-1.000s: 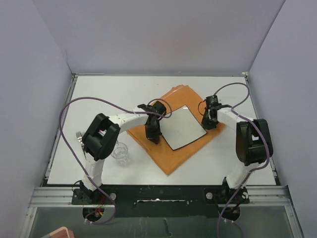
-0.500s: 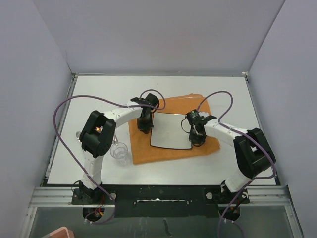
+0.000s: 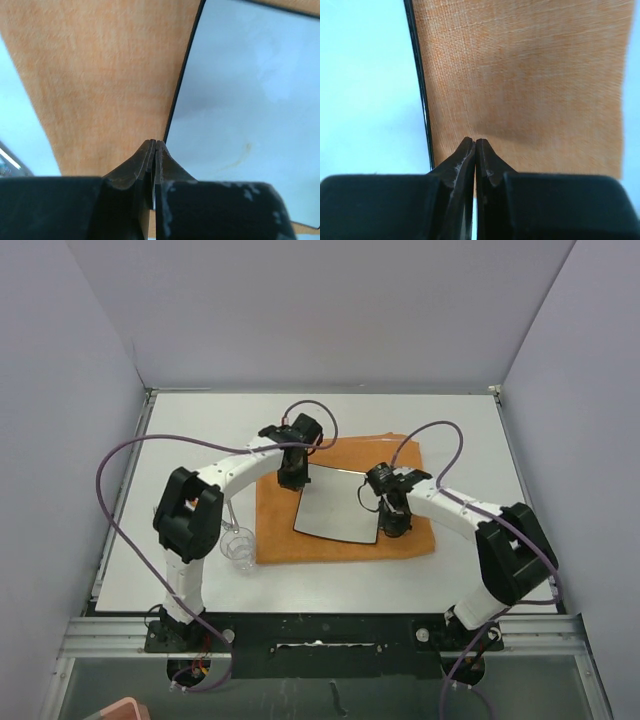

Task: Set the dinner table for one person
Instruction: Adjust the napkin at the center of the board.

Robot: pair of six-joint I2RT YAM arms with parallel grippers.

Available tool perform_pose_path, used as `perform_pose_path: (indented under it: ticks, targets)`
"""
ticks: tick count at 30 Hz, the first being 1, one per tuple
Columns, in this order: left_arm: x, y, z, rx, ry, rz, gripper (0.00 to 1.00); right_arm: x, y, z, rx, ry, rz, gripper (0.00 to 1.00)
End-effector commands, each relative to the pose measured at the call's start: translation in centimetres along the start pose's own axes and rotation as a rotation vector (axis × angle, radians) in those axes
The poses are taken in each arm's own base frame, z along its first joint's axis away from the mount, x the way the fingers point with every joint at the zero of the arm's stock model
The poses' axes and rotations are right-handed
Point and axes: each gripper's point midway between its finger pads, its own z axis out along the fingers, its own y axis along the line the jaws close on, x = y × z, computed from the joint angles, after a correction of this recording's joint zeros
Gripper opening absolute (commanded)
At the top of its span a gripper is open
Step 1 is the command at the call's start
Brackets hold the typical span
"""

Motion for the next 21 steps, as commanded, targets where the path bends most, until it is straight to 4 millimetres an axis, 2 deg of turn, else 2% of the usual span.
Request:
perform_pose_path:
  ticks: [1, 4, 5, 6, 7, 8, 12, 15, 18, 21]
  targets:
    - [0.2, 0.9, -6.8, 0.030, -0.118, -0.039, 0.00, -5.0, -0.8, -6.6, -0.035, -0.193, -0.026, 0.03]
    - [3.0, 1.1, -8.7, 0.004, -0.172, -0.027, 0.00, -5.7, 1.1, -9.9, -0.175, -0.261, -0.090, 0.18]
    - [4.2, 1.4, -9.0, -0.020, -0.186, -0.025, 0.00, -5.5, 1.7, -10.6, -0.218, -0.270, -0.111, 0.16]
    - [5.5, 1.7, -9.3, -0.037, -0.189, -0.030, 0.00, -5.0, 2.4, -11.1, -0.260, -0.267, -0.143, 0.05]
    - [7.0, 2.1, -9.3, -0.053, -0.179, -0.037, 0.00, -4.4, 2.9, -11.5, -0.301, -0.259, -0.180, 0.00]
    - [8.6, 2.5, -9.3, -0.070, -0.164, -0.053, 0.00, -3.7, 3.3, -11.7, -0.328, -0.248, -0.211, 0.00]
    - [14.2, 4.0, -8.1, -0.141, -0.092, -0.053, 0.00, -0.9, 3.3, -10.9, -0.365, -0.171, -0.274, 0.00]
    - [16.9, 5.4, -7.2, -0.226, -0.055, -0.057, 0.00, 0.5, 2.7, -10.1, -0.349, -0.120, -0.293, 0.00]
    - [18.3, 5.6, -6.1, -0.266, -0.015, -0.051, 0.00, 1.1, 2.3, -9.5, -0.322, -0.087, -0.309, 0.00]
    - [18.6, 5.0, -5.4, -0.279, -0.012, -0.038, 0.00, 1.2, 2.1, -9.2, -0.302, -0.071, -0.317, 0.00]
